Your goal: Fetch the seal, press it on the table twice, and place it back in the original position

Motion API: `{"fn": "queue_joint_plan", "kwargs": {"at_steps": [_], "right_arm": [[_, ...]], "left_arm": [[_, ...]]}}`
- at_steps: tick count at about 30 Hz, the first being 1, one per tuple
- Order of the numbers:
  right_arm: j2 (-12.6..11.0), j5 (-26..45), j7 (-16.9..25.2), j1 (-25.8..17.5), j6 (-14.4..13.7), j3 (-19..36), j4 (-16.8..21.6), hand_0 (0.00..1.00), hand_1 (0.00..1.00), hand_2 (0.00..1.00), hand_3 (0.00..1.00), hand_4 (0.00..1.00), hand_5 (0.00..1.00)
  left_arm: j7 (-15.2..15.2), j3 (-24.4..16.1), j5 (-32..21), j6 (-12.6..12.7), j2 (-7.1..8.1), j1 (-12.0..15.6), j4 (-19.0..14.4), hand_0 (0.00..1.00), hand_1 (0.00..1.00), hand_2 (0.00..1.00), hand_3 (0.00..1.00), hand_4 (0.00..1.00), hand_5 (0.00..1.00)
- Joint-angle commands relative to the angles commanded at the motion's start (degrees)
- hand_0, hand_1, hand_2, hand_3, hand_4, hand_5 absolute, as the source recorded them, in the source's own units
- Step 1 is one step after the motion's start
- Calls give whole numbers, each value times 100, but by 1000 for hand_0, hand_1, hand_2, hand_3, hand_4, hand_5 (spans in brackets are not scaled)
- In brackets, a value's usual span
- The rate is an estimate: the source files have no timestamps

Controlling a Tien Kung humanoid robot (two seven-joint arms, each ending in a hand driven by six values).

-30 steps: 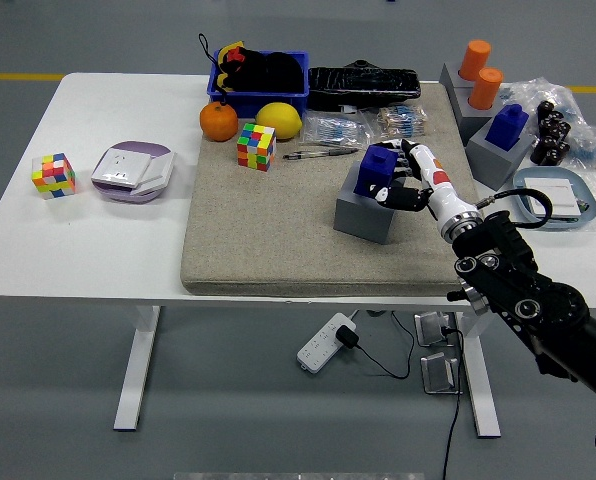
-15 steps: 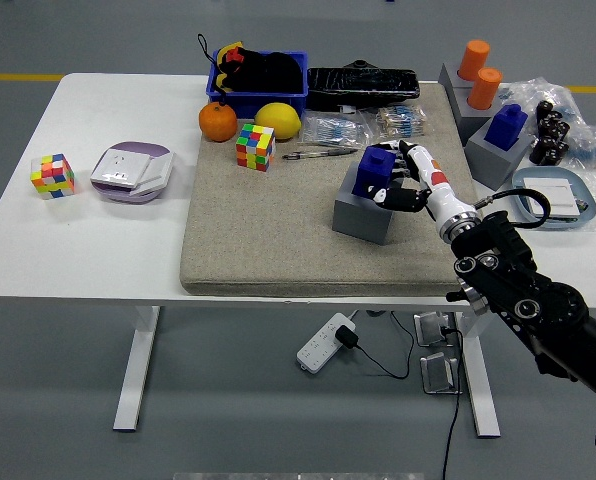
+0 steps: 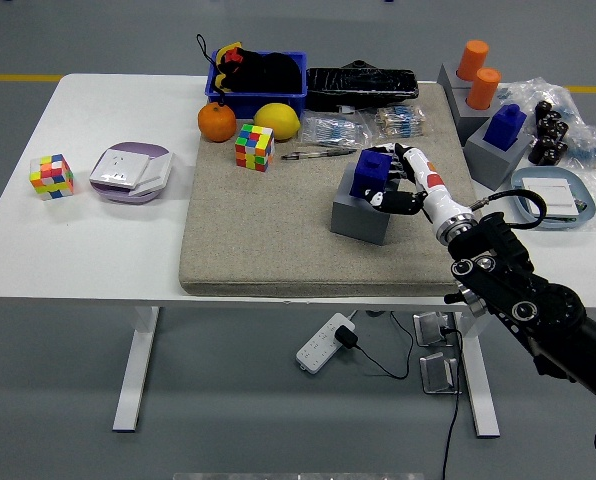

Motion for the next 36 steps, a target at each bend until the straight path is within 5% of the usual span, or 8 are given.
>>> {"fn": "queue_joint_plan", "kwargs": {"at_steps": [36], "right_arm": [[-36, -124, -21, -10, 25, 107, 107, 752, 777, 759, 777, 812, 2]], "left_arm": [[4, 6, 4, -4, -10, 2, 3, 832, 794, 757, 815, 744, 337]]}}
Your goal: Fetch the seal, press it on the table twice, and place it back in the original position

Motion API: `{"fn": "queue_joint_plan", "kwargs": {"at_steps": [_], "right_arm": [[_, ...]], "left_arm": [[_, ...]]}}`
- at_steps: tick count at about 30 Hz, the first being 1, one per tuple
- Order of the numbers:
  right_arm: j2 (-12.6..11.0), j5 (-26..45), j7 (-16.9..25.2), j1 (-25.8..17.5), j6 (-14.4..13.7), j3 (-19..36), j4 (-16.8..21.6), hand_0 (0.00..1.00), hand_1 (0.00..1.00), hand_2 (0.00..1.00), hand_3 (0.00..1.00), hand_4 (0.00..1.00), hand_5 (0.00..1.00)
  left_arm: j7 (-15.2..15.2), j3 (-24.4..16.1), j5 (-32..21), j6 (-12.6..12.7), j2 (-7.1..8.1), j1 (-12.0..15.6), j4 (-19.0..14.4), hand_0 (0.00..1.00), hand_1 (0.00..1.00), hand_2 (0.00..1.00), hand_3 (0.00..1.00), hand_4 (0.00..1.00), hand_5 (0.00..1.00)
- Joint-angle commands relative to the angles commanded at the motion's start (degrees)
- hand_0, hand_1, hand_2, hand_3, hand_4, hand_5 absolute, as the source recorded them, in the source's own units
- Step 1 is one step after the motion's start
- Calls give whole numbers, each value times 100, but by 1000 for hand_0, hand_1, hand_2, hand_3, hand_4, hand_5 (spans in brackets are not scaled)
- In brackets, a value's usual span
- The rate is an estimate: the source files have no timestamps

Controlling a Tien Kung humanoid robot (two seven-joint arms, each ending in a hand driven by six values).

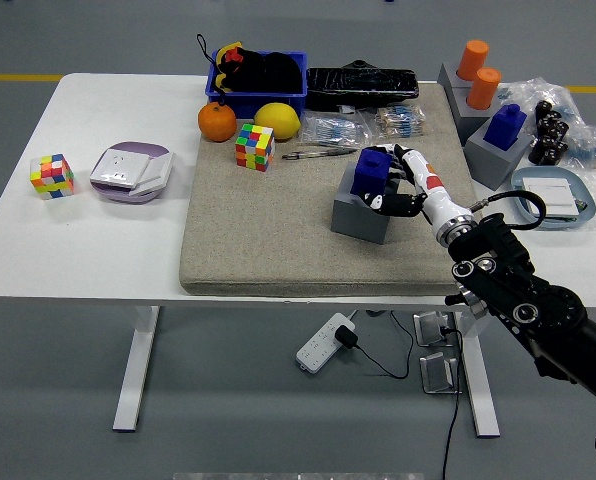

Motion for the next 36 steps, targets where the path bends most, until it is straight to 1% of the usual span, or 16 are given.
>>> {"fn": "queue_joint_plan", "kwargs": {"at_steps": [1, 6, 7, 12, 13, 30, 31, 36], "right_arm": [[-1, -6, 1, 4, 3, 6, 6, 798, 804, 778, 792, 867, 2], [-1, -35, 4, 20, -11, 31, 23, 798, 804, 778, 792, 867, 2], [0, -49, 1, 23, -17, 38, 25, 836, 841, 823, 836, 905, 2], [1, -71, -3, 29, -24, 52, 33, 836, 841, 823, 836, 905, 2], [0, -75, -6, 30, -22, 55, 35, 845, 854, 839, 838, 906, 2], [-49, -129, -19, 63, -31, 188, 35, 849, 859, 845, 849, 907, 2], [-52, -131, -16, 64, -31, 203, 34, 861, 878, 872, 881, 937, 2], [-98, -136, -34, 65, 32, 311, 52, 861, 878, 872, 881, 937, 2]], "left_arm": [[0, -5, 0, -1, -1, -1, -1, 831, 794, 757, 815, 744, 337], [2, -10, -3, -5, -7, -6, 0, 831, 794, 757, 815, 744, 337], [3, -10, -5, -6, -8, -6, 0, 830, 795, 757, 814, 744, 337], [3, -12, -6, -8, -9, -4, 1, 830, 795, 757, 814, 744, 337], [3, -12, -6, -9, -9, -4, 2, 832, 793, 757, 815, 744, 337], [6, -19, -6, -12, -17, -3, 9, 832, 793, 757, 815, 744, 338], [7, -20, -7, -12, -20, -2, 10, 834, 794, 757, 815, 744, 337], [6, -30, -2, -17, -27, -2, 8, 834, 794, 757, 815, 744, 337]]}}
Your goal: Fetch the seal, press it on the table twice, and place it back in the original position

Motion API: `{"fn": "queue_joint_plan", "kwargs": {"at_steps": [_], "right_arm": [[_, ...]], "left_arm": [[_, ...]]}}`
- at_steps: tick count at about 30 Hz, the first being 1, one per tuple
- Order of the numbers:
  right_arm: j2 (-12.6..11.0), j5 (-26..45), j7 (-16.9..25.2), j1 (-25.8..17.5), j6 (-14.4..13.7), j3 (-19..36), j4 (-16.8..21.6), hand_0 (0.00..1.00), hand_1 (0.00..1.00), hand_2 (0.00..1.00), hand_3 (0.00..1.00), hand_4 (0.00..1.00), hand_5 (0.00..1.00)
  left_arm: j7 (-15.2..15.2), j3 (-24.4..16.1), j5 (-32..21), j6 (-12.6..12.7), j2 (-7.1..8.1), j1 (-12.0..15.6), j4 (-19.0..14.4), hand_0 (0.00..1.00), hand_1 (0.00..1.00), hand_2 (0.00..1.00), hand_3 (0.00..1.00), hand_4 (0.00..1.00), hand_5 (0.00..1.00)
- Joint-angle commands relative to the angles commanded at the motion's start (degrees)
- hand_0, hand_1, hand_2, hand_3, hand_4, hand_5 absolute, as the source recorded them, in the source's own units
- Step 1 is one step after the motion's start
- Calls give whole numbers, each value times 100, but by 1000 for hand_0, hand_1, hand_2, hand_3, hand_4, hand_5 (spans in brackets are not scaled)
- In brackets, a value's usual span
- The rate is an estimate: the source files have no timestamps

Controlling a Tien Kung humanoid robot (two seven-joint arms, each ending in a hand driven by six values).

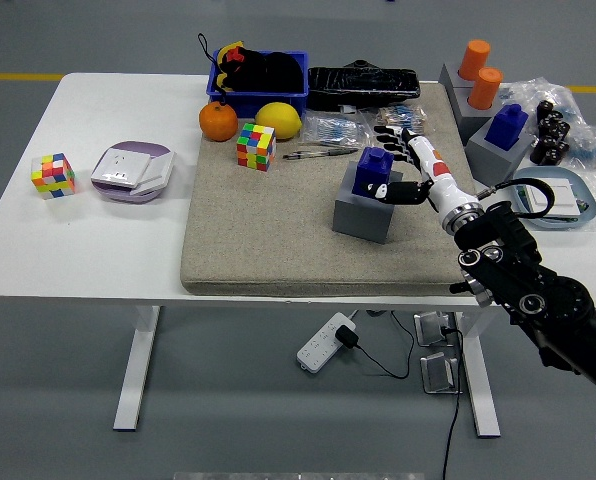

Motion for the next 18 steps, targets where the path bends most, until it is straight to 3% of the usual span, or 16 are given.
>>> {"fn": "queue_joint_plan", "kwargs": {"at_steps": [1, 6, 7, 12, 13, 18], "right_arm": [[-14, -16, -24, -2, 24, 18, 13, 920, 924, 922, 952, 998, 19], [-115, -111, -133, -46, 176, 177, 120, 920, 924, 922, 952, 998, 19], [-137, -122, -147, -58, 200, 210, 144, 988, 986, 987, 998, 998, 215], [-286, -295, -277, -169, 382, 483, 370, 988, 986, 987, 998, 998, 215], [-329, -355, -316, -206, 427, 564, 438, 998, 998, 998, 998, 998, 348], [-530, -564, -458, -400, 567, 912, 678, 998, 998, 998, 998, 998, 348]], "left_arm": [[-1, -5, 1, 0, -1, 1, 0, 832, 794, 757, 815, 744, 337], [2, -14, -2, 1, -9, 13, 5, 832, 794, 757, 815, 744, 337], [4, -15, -2, 1, -12, 16, 6, 833, 794, 757, 815, 745, 338], [1, -52, 8, -1, -20, 12, 4, 833, 794, 757, 815, 745, 338], [0, -56, 10, -1, -20, 9, 4, 832, 793, 757, 815, 745, 338], [1, -73, 19, 1, -24, 12, 10, 832, 793, 757, 815, 745, 338]]}}
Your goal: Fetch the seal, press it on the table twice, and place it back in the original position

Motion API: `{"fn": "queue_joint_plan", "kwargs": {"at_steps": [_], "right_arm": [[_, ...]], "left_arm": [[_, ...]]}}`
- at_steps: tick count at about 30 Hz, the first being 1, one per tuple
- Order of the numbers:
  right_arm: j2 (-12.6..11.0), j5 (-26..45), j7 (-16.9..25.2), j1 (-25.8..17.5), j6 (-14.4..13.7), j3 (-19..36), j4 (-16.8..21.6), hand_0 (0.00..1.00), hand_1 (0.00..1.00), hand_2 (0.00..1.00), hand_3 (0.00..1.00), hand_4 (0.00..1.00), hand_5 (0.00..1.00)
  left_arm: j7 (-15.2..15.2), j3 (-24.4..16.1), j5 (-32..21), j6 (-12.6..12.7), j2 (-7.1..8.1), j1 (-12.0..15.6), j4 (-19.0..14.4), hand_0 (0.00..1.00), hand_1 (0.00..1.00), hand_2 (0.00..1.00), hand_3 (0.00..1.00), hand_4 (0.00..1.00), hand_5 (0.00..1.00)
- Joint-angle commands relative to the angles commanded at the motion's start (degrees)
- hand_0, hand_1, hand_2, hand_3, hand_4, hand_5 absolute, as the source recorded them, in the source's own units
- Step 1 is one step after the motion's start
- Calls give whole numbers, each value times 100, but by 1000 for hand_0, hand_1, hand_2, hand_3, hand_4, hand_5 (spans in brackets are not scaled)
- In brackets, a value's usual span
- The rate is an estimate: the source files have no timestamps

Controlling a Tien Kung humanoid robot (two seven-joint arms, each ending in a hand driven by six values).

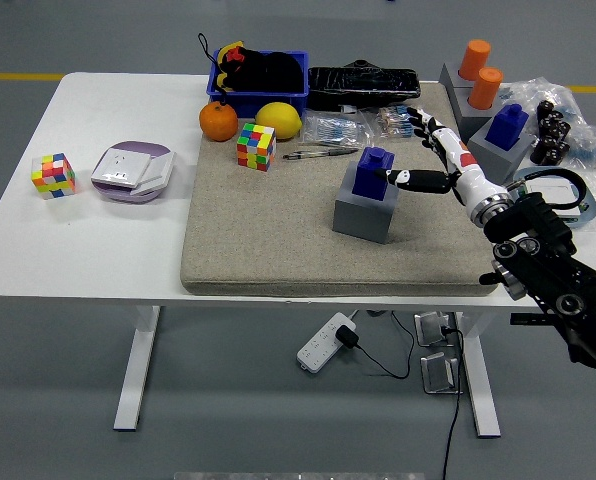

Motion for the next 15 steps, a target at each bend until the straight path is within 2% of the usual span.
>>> {"fn": "queue_joint_plan", "kwargs": {"at_steps": [1, 10, 15], "right_arm": [[-91, -39, -36, -89, 31, 116, 75, 998, 998, 998, 998, 998, 423], [-590, -33, -89, -616, 85, 707, 330, 998, 998, 998, 998, 998, 449], [-746, 72, 51, -975, -1, 1098, 531, 998, 998, 998, 998, 998, 442]], "left_arm": [[0, -10, 3, 2, -1, 5, -1, 831, 793, 756, 815, 745, 338], [7, -58, 15, 18, -11, 36, 11, 831, 793, 756, 815, 745, 338], [-1, -118, 42, 21, -21, 38, 1, 830, 794, 756, 815, 745, 338]]}}
